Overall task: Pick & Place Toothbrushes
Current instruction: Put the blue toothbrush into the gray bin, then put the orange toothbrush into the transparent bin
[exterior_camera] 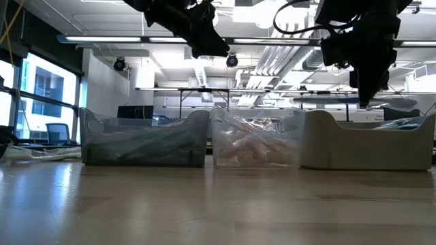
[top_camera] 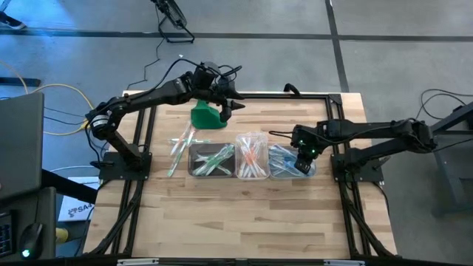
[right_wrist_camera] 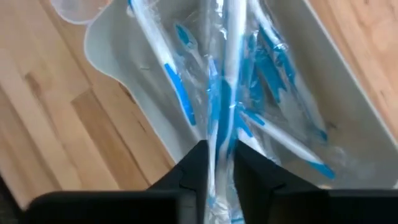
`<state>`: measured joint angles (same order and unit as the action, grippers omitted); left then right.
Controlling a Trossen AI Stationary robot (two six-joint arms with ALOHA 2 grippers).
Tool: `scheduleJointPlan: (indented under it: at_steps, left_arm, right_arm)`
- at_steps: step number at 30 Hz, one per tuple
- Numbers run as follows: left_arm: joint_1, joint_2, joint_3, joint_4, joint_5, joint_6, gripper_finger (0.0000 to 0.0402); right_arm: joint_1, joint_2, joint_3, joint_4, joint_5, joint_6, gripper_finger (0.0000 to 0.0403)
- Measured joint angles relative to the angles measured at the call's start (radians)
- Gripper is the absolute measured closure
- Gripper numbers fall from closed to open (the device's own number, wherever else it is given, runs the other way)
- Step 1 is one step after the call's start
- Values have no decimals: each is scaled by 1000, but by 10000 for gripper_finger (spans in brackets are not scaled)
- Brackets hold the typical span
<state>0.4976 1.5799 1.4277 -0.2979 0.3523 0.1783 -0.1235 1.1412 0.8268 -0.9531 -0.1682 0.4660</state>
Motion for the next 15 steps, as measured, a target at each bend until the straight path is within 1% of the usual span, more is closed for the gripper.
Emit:
scheduleJointPlan:
  at_steps: [4,8,11,15]
  left_arm:
    - [0,0,0,1,0,0,242]
    - [0,0,0,1,0,0,242]
    - [0,0,0,2,0,0,242]
    - [0,0,0,2,0,0,242]
  right_arm:
    - [19,0,0,0,17,1,300]
    - [32,0,0,0,15,5,268]
    - [32,0,0,0,10,2,257]
    - [29,0,0,0,10,-24,258]
